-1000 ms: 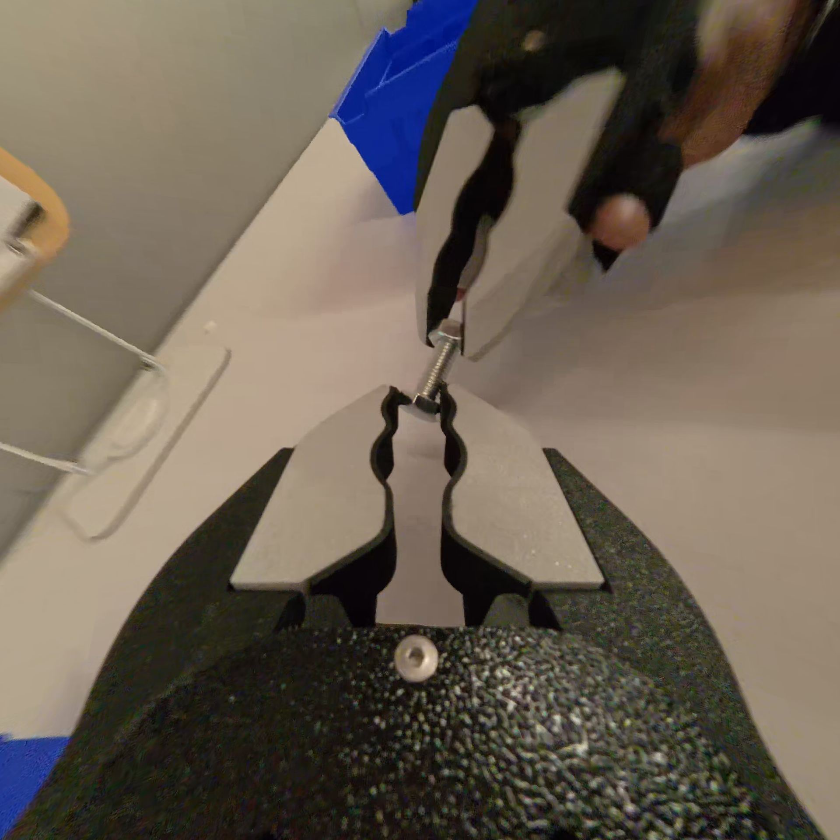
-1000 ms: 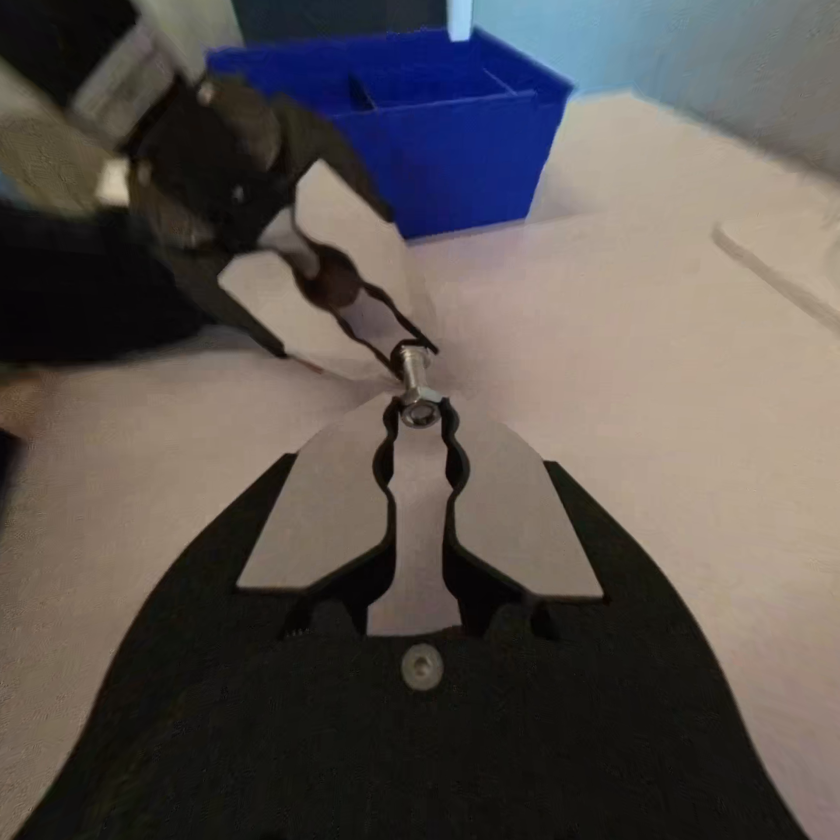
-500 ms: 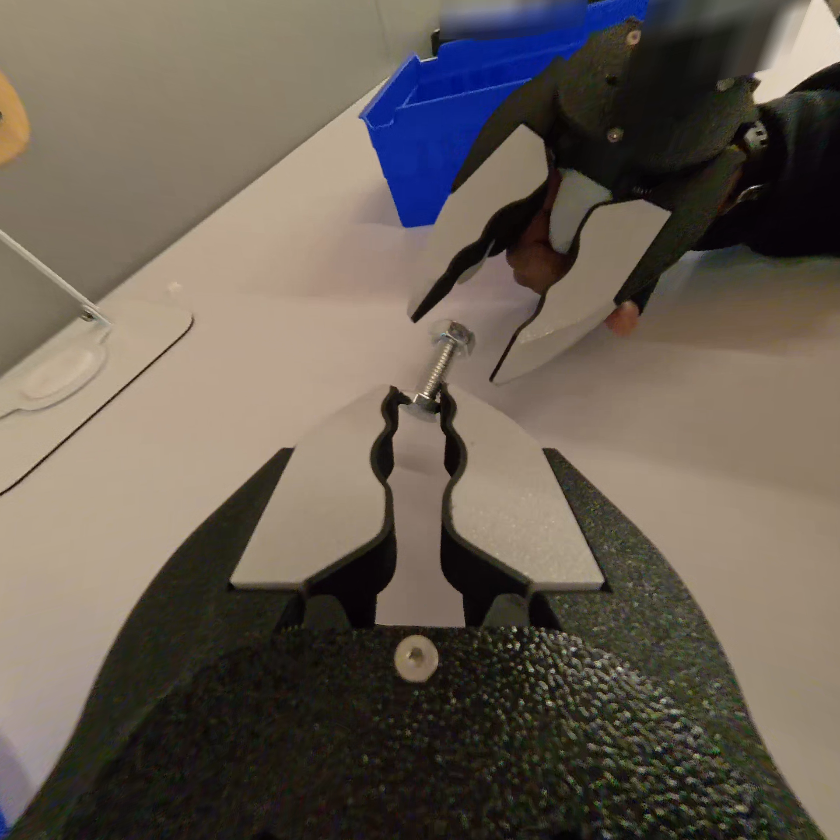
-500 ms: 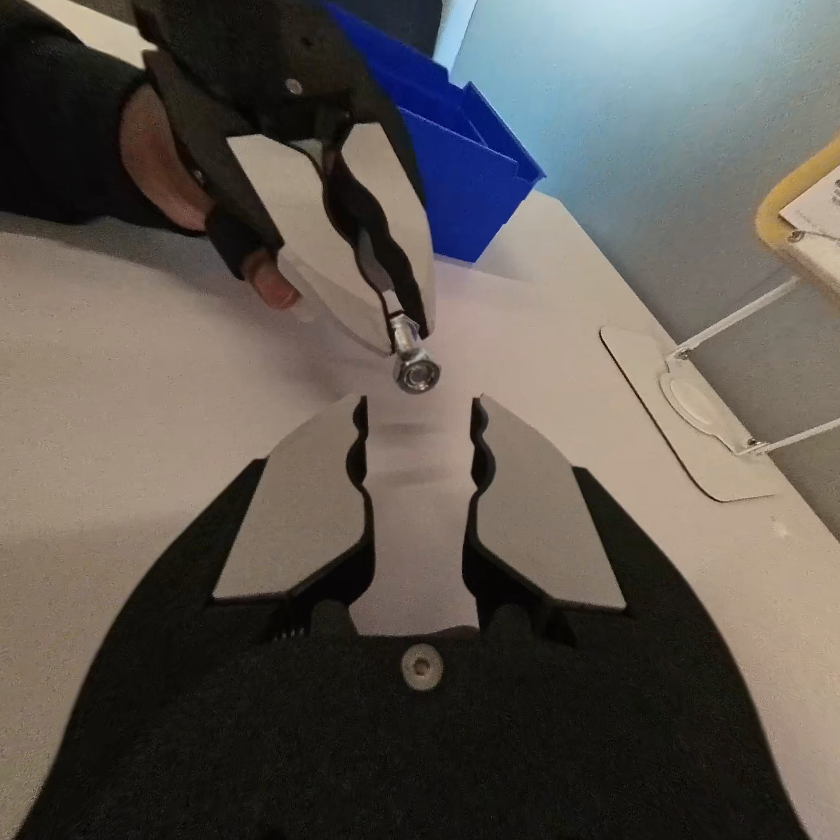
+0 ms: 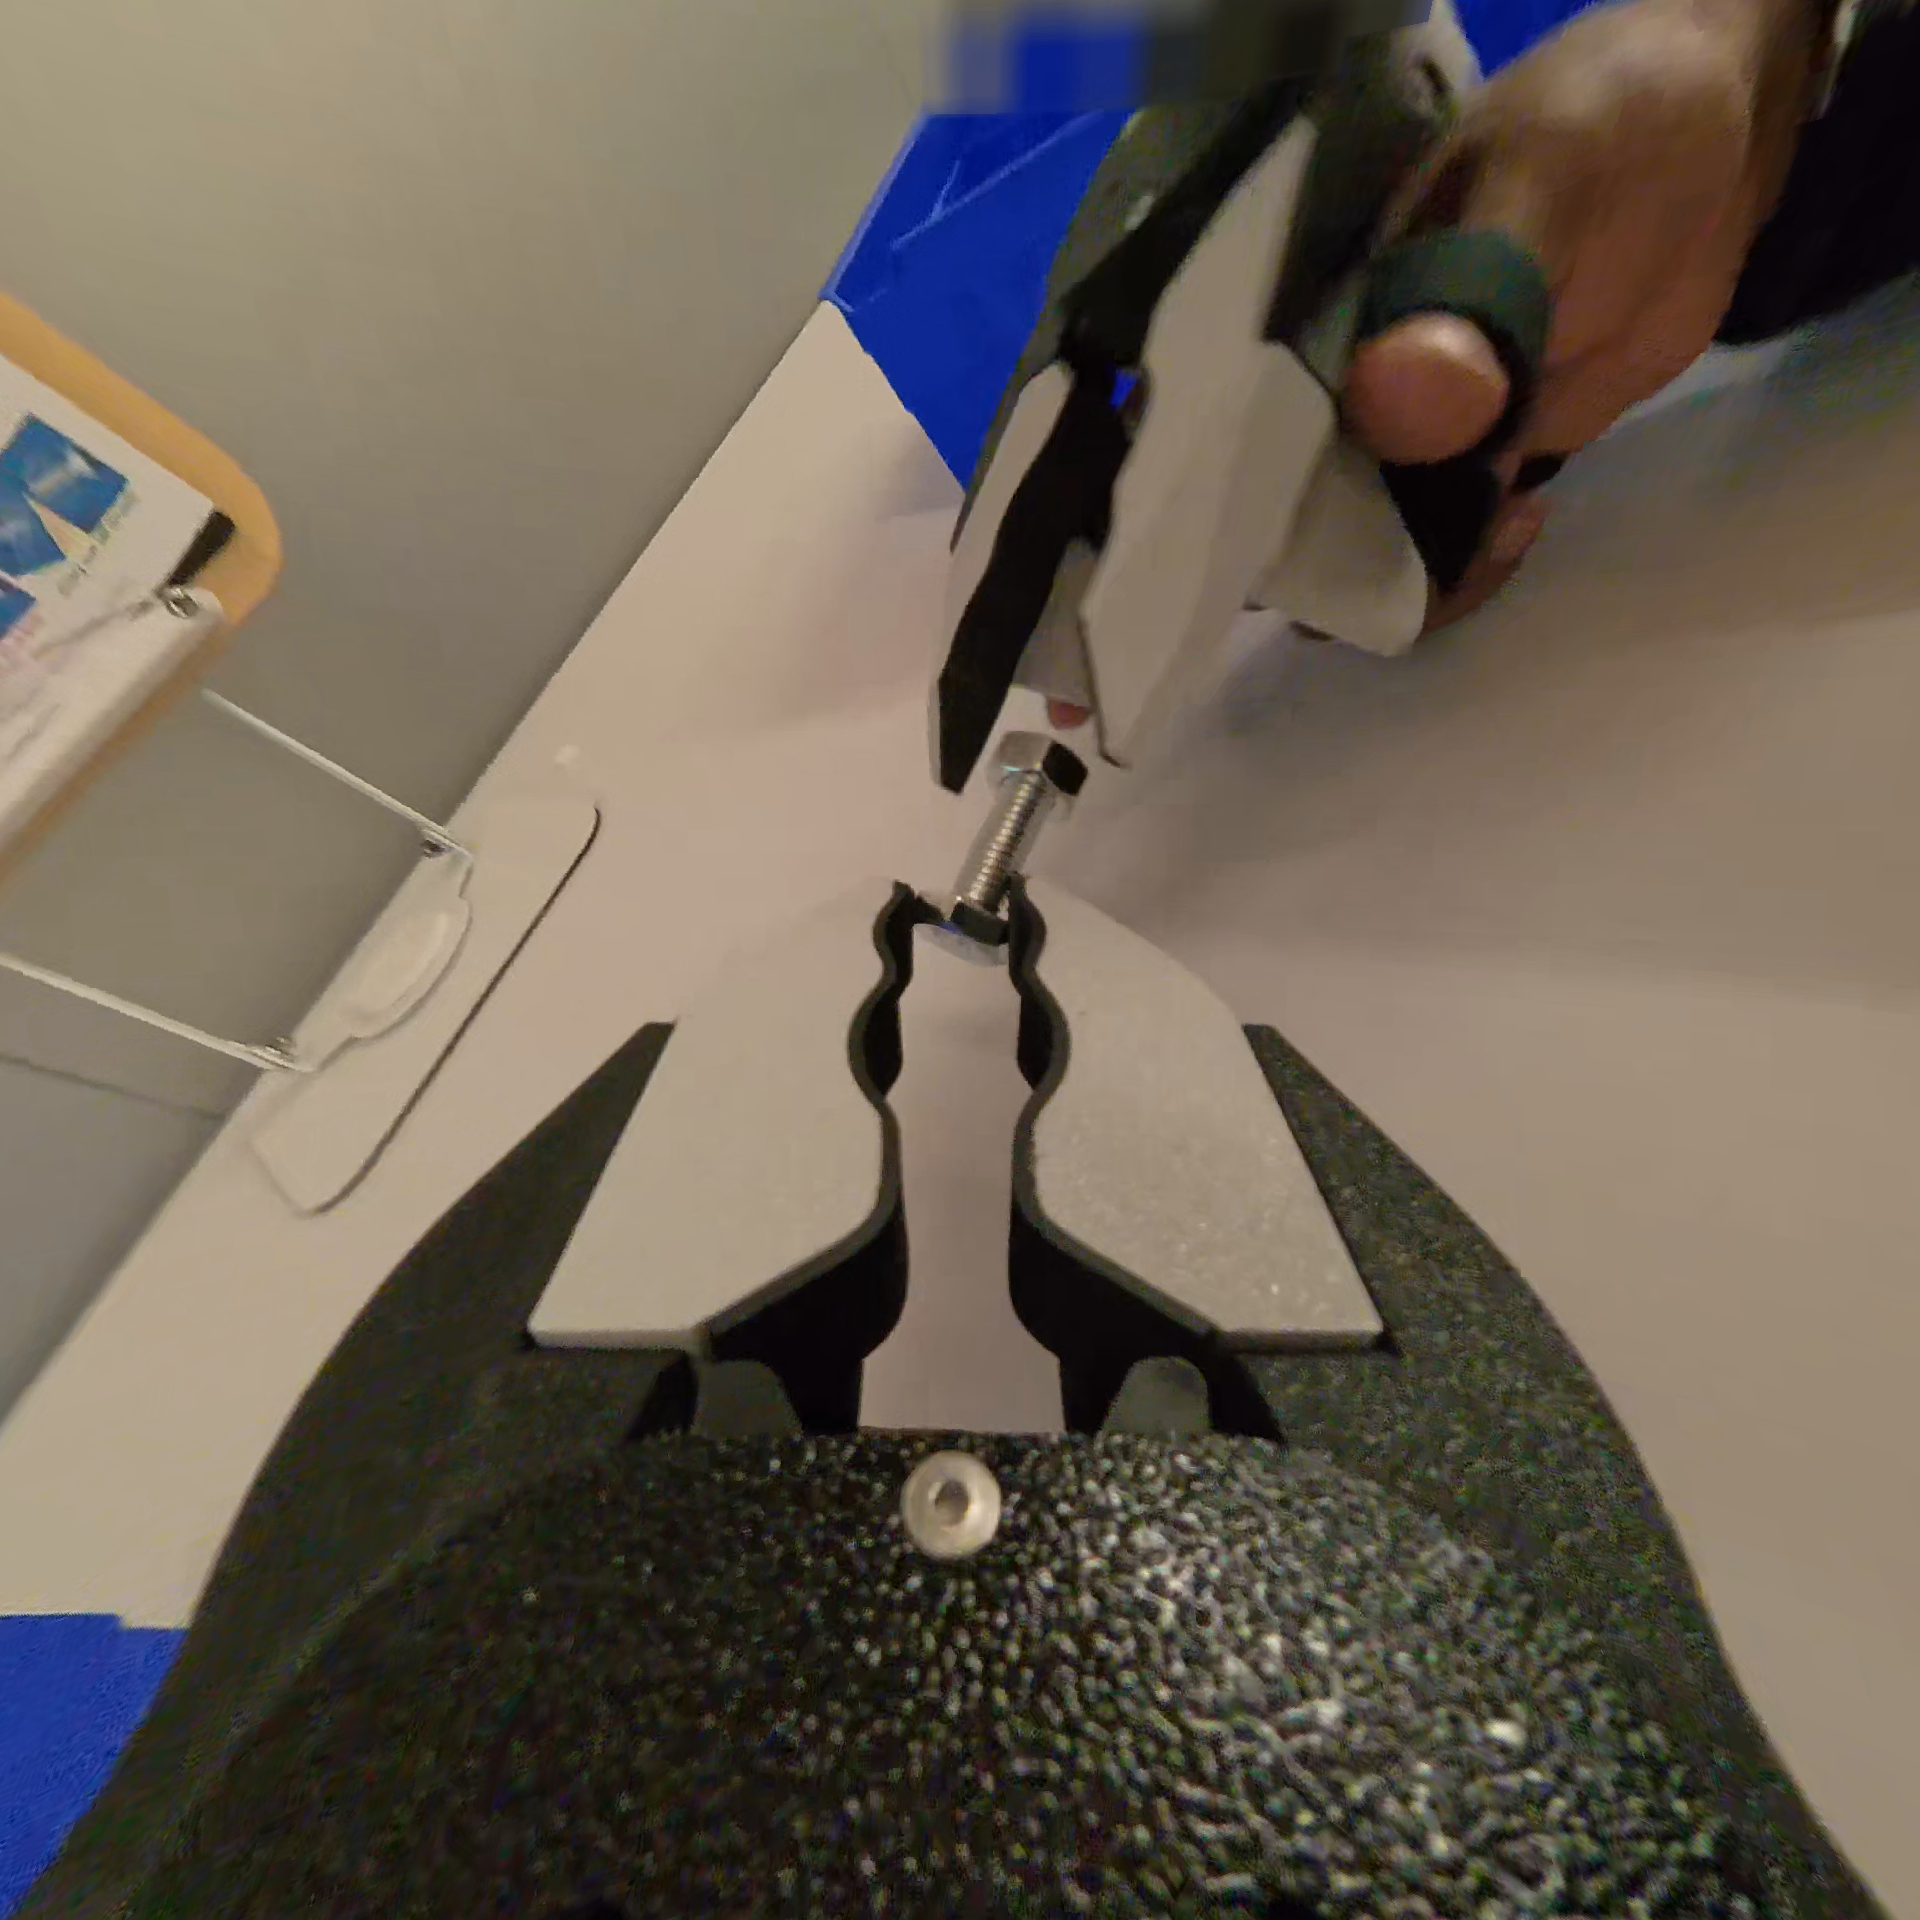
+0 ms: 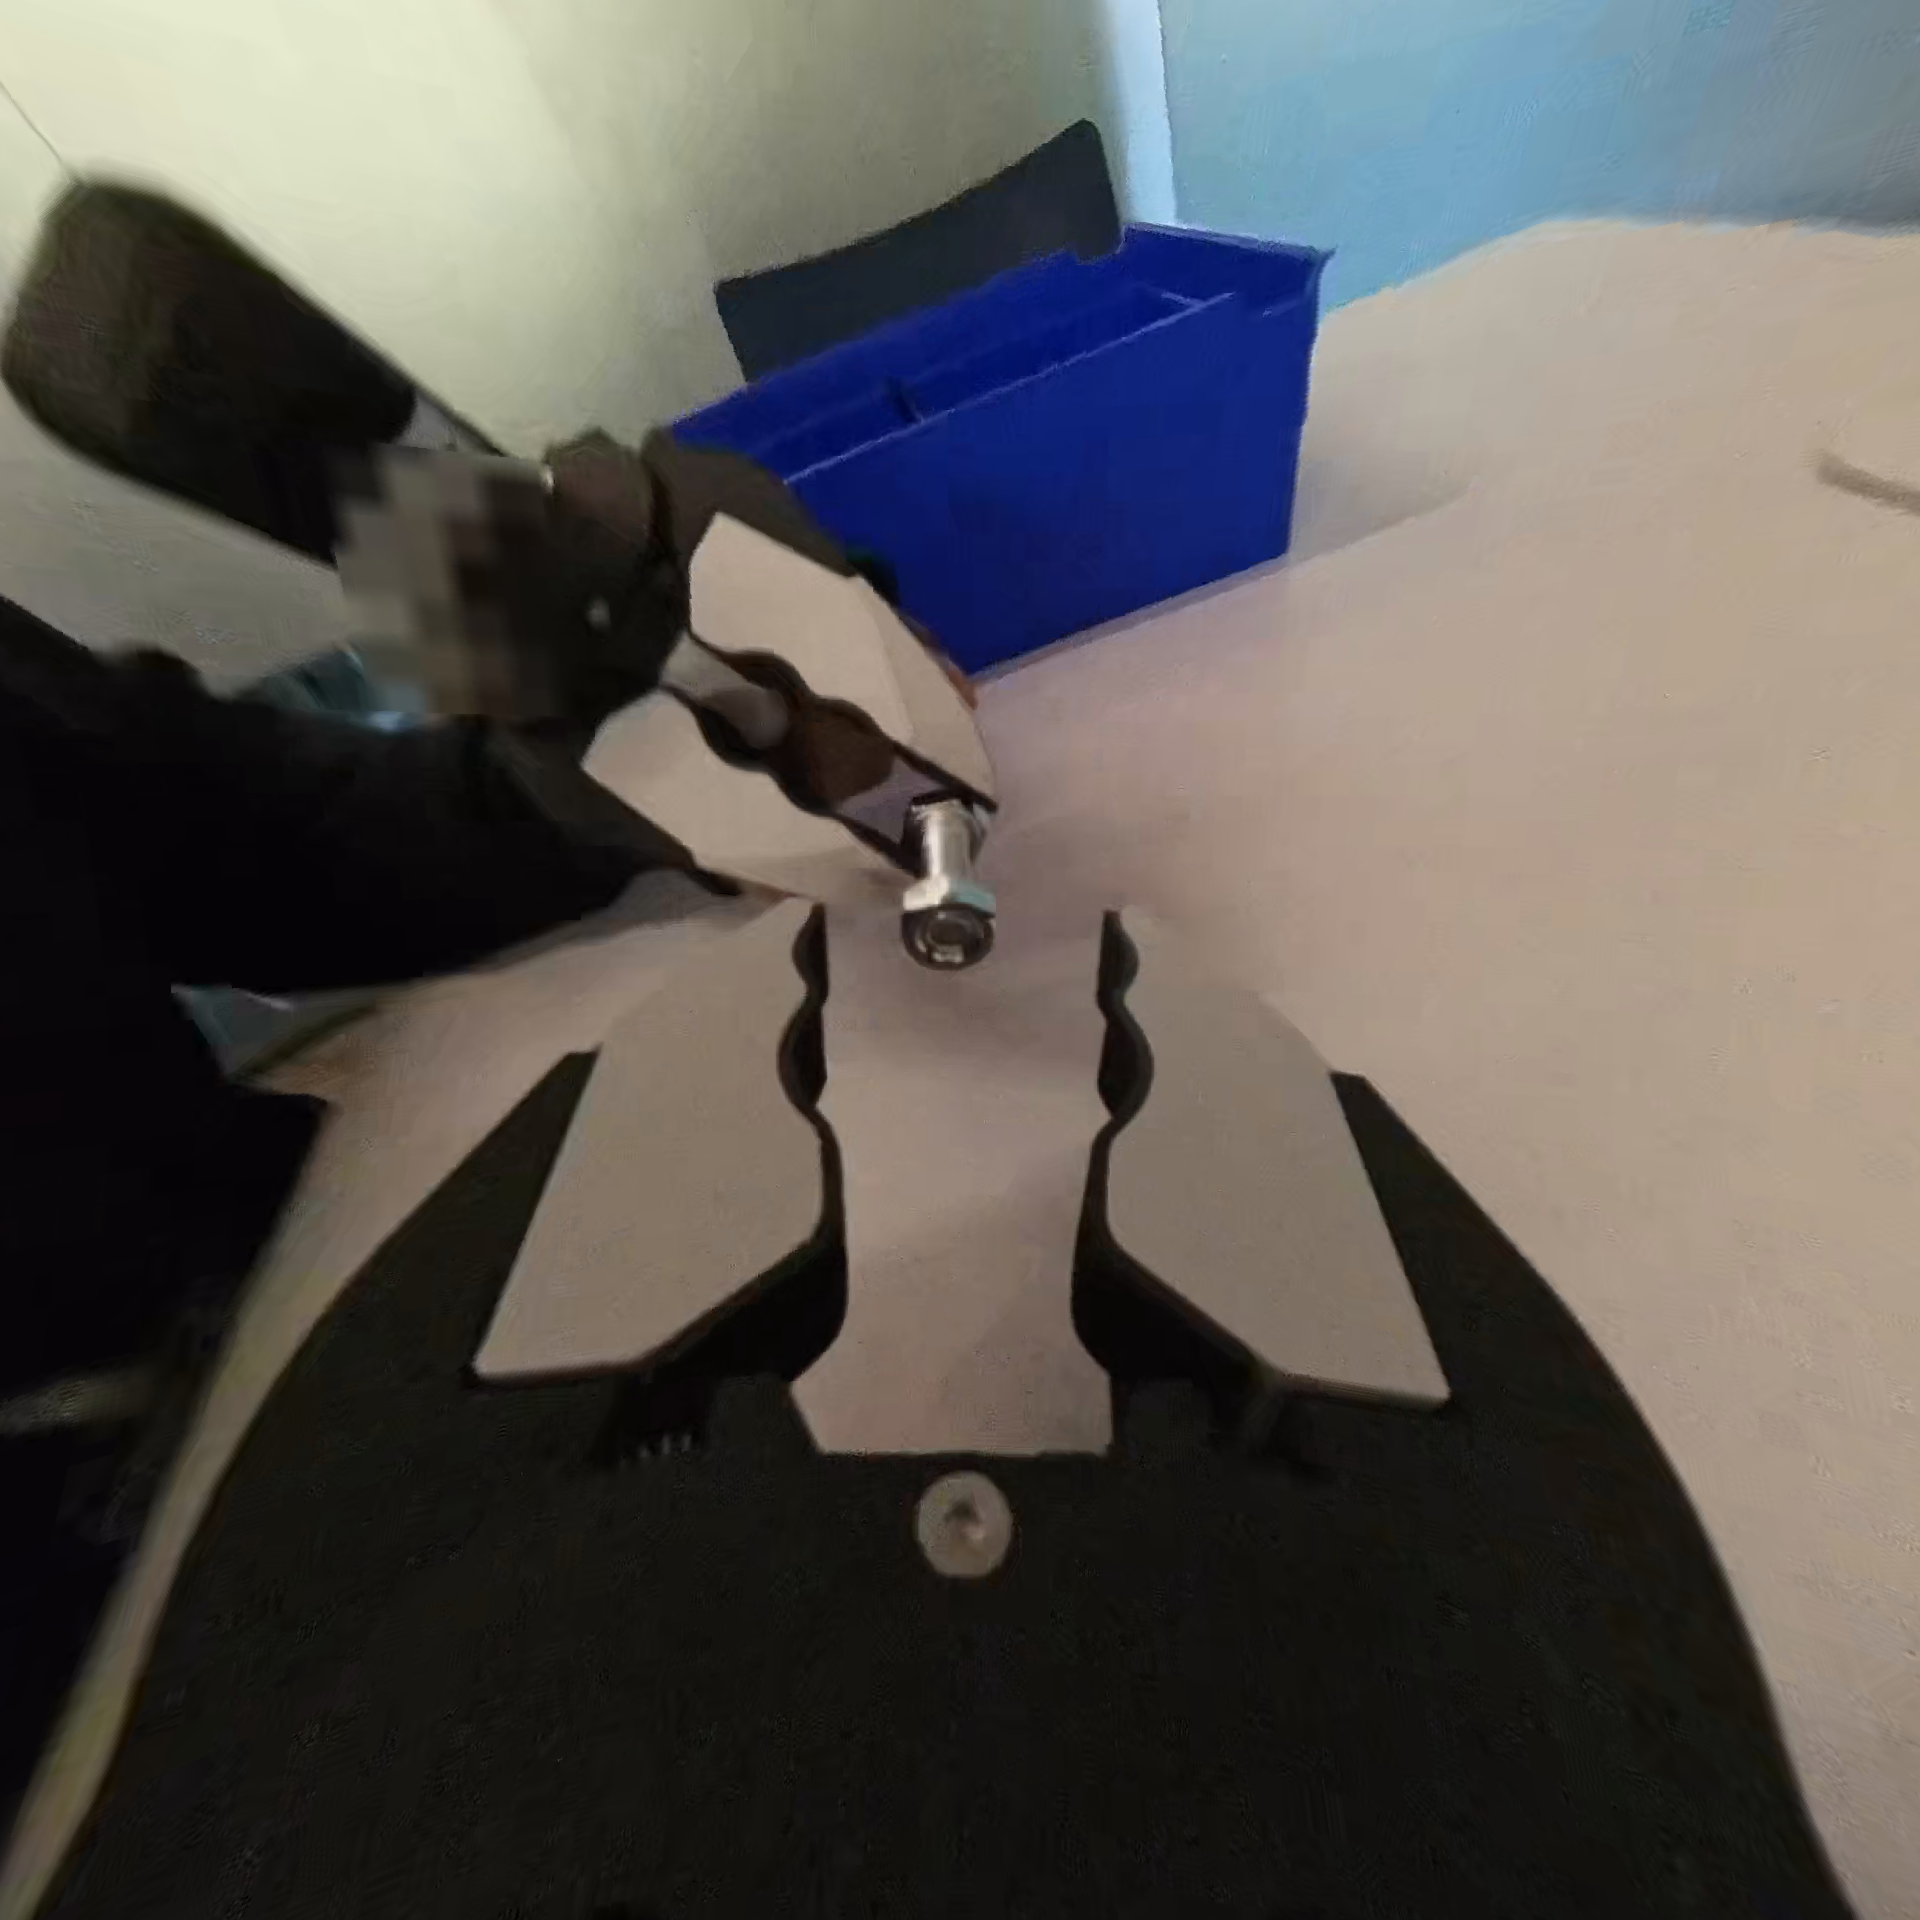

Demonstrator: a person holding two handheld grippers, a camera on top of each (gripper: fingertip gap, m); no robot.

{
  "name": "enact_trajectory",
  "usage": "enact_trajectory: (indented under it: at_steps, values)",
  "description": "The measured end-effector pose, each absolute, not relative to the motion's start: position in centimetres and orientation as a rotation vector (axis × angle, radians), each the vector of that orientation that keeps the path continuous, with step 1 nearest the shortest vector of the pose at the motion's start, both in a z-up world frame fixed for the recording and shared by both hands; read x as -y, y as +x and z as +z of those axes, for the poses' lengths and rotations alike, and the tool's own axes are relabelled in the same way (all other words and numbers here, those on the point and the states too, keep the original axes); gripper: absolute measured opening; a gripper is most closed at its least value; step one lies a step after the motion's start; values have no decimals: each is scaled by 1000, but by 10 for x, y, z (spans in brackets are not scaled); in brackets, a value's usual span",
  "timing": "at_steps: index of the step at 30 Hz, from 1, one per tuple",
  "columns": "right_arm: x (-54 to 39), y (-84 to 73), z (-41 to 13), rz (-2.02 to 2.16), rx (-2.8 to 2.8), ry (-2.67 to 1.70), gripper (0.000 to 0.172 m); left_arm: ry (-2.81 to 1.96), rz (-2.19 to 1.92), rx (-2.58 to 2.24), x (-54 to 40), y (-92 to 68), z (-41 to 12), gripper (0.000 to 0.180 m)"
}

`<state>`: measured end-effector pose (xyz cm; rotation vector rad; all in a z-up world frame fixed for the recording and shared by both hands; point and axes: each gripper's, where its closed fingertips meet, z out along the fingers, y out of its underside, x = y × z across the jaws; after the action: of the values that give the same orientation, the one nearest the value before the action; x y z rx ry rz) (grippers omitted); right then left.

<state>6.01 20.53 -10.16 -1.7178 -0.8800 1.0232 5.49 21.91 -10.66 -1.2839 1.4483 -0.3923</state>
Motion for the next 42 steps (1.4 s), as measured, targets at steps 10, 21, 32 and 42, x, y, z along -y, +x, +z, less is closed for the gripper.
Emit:
enact_trajectory:
  at_steps: [10,21,32,42]
  values:
    - [-199,55,-106,346,1240,-1404,22,-1378,-583,-1448,-213,56,-109,17]
    - [-202,56,-107,1139,852,-1778,42,-1242,-311,-1486,-217,55,-108,17]
    - [-200,54,-102,239,1250,-1359,30,-1376,-604,-1448,-212,55,-108,17]
    - [-195,54,-109,1181,867,-1833,25,-1181,-255,-1542,-211,60,-113,17]
